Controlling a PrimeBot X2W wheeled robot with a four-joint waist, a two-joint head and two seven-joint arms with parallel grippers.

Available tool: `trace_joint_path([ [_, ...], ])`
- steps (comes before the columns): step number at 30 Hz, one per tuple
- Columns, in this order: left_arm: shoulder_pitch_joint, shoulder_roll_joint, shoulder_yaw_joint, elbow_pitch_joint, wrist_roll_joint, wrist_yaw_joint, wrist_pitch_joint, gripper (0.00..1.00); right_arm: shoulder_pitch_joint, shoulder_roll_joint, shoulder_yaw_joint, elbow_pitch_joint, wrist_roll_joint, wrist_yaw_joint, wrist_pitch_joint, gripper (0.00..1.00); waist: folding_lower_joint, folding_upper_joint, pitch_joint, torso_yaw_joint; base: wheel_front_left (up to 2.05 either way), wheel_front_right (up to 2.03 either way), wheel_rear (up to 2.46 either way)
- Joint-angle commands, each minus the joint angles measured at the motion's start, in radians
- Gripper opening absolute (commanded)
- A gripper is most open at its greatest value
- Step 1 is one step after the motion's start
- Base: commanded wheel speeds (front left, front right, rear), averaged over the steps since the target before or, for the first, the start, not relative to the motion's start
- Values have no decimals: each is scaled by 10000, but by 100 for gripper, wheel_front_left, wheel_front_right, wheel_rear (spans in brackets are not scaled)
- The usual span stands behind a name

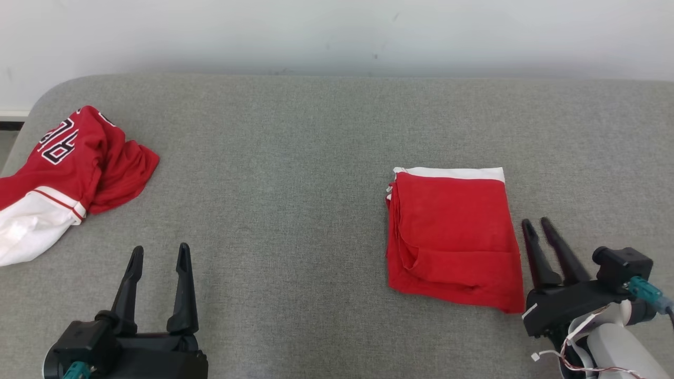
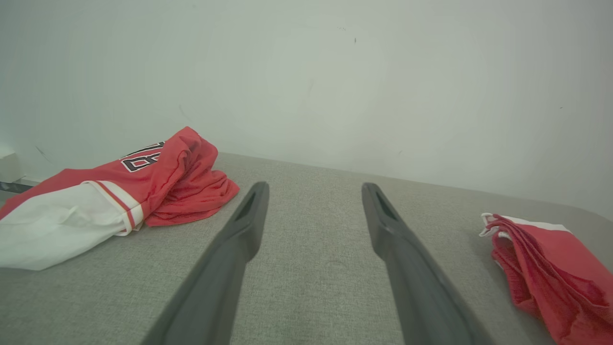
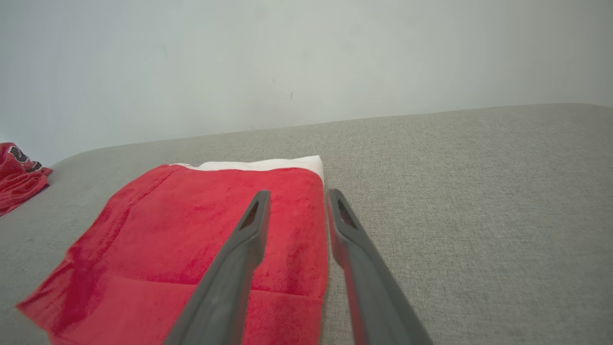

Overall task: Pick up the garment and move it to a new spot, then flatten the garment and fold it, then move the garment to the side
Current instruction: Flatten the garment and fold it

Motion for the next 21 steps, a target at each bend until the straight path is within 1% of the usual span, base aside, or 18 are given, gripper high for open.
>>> trace_joint_path([
  [1,-125,11,18,-12,86,-56,-3,100,74,76,-16,87,-114,-25,-8,0,0,0,48,29,0,0,0],
  [5,-185,9,-6,7,82,-59,-3,100,-75,366,-47,474,-684,-23,-8,0,0,0,145,100,0,0,0],
  [9,-277,7,-28,39,99,-60,-3,100,-218,953,-40,785,-1062,-23,-9,0,0,0,187,176,0,0,0],
  [15,-370,9,-103,109,57,-60,-3,100,-223,1886,608,1166,-1584,-25,-9,0,0,0,203,349,0,0,0],
  [21,-387,10,-152,170,-52,-16,-3,100,-319,2360,1357,1306,-1627,-25,-9,0,0,0,191,465,0,0,0],
])
